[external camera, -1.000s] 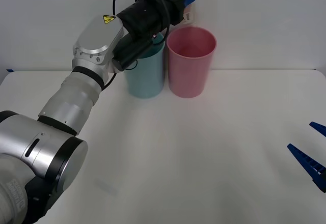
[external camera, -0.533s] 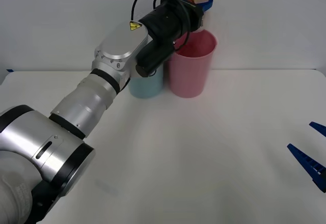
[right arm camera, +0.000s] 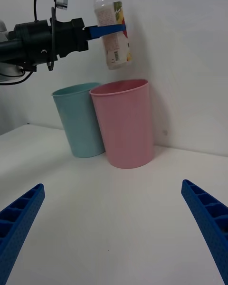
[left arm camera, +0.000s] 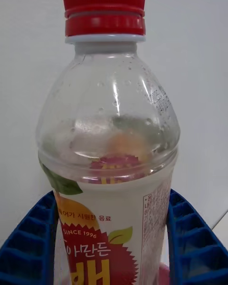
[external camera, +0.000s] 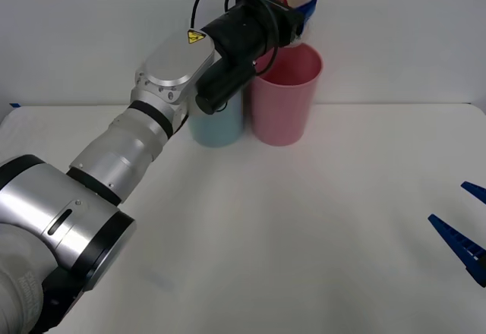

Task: Grasp the object on the table and drop it into the matching bin: aluminum can to the light blue bin, PET bottle to the pink bin.

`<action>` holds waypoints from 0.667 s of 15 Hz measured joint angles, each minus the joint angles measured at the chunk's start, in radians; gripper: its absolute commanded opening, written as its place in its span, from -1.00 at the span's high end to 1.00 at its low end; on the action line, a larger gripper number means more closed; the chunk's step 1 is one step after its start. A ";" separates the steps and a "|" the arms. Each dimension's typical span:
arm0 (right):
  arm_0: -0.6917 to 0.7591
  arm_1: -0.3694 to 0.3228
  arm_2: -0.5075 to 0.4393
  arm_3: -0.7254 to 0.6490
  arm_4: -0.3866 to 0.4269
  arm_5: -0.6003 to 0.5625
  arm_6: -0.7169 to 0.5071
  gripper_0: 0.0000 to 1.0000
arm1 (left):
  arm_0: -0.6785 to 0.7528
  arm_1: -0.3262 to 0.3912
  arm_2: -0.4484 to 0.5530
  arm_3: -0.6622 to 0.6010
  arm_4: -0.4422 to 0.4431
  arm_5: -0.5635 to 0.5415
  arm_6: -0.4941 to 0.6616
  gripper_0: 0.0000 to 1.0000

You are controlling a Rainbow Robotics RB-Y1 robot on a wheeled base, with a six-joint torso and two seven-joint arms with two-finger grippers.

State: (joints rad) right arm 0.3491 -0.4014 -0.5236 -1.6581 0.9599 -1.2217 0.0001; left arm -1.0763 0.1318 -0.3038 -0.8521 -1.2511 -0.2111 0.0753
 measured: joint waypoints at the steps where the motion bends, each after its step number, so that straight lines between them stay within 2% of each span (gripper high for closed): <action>1: 0.000 0.000 0.000 0.000 0.000 0.000 0.000 -1.00 | 0.000 0.006 0.000 0.000 0.004 -0.011 0.002 -1.00; 10: 0.000 0.000 0.000 0.000 0.000 0.000 0.000 -1.00 | 0.004 0.058 0.000 0.000 0.077 -0.073 0.004 -1.00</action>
State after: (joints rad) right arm 0.3491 -0.4014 -0.5236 -1.6581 0.9599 -1.2217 0.0000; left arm -1.0725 0.1899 -0.3040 -0.8525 -1.1744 -0.2838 0.0796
